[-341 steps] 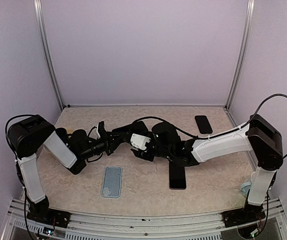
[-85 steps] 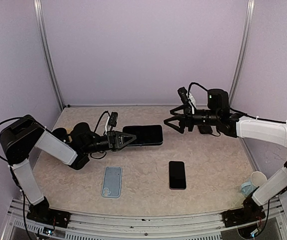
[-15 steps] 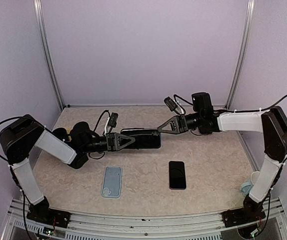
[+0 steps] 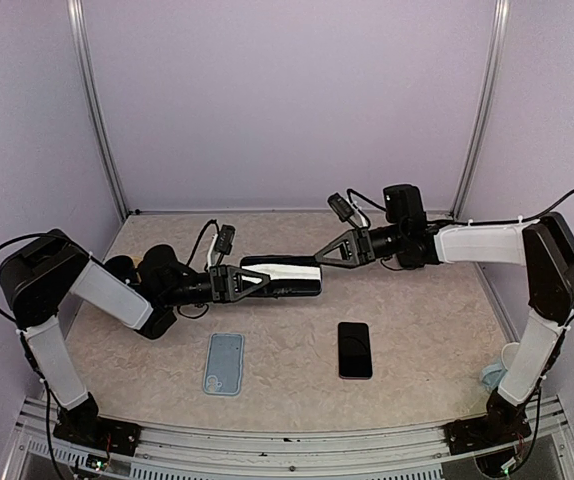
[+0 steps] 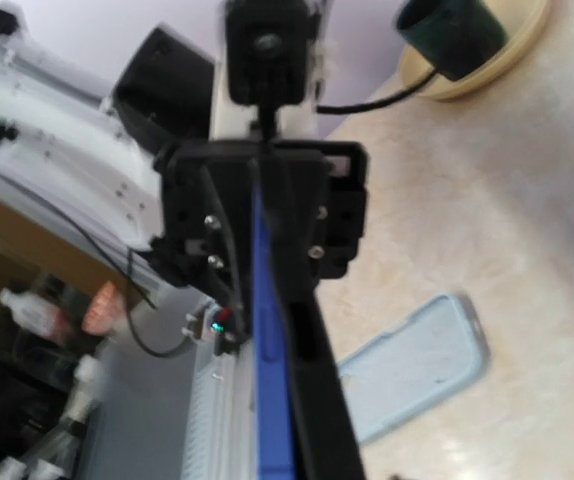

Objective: Put the phone into the phone case
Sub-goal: Press the top right corner of the phone case.

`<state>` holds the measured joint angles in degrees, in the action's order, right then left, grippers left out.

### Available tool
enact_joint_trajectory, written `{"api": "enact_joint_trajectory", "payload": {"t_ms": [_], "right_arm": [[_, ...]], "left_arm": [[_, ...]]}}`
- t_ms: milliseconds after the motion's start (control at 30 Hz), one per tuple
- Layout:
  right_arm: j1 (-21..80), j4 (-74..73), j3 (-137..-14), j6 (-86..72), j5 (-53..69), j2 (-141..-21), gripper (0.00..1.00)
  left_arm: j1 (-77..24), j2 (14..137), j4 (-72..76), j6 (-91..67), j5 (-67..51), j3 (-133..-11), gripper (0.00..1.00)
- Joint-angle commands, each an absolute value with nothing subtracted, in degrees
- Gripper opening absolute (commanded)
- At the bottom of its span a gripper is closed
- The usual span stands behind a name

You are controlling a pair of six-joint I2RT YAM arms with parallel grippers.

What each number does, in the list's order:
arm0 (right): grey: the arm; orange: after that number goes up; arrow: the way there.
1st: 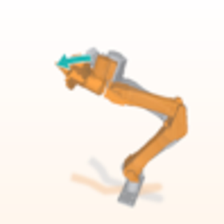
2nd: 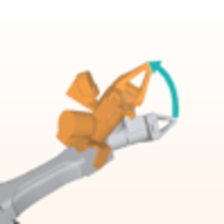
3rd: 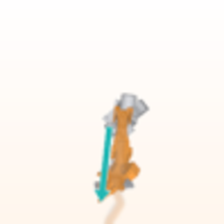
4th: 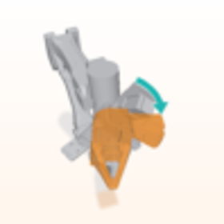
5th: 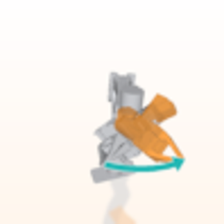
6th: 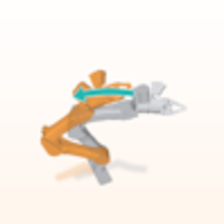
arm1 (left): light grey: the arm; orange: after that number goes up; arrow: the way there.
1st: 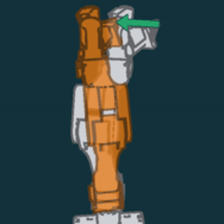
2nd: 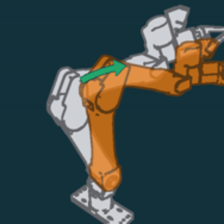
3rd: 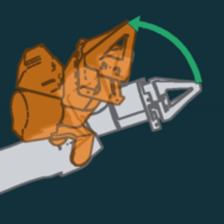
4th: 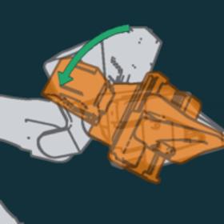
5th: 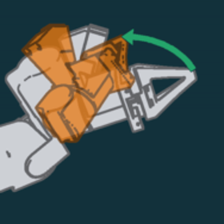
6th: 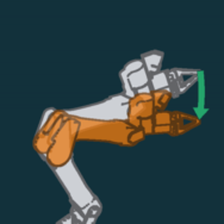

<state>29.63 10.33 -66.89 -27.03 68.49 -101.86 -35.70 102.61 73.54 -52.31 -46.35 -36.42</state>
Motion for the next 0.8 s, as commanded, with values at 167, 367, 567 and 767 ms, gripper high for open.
{"api": "enact_joint_trajectory", "payload": {"t_ms": [167,367,567,767], "right_arm": [[30.2,14.5,-65.4,-28.8,70.7,-101.6,0.58],[30.4,16.8,-65.5,-30.7,71.6,-102.8,0.59],[31.7,22.8,-66.6,-36.0,74.8,-104.3,0.54],[32.4,23.8,-68.5,-38.2,76.5,-106.1,0.24]], "left_arm": [[-34.8,104.0,88.0,-58.1,-48.8,-35.0,0.00],[-34.7,105.3,92.9,-61.0,-49.9,-34.8,0.00],[-34.7,105.8,91.9,-60.6,-49.8,-35.3,0.00],[-34.8,105.7,90.0,-59.7,-49.6,-35.6,0.00]]}}
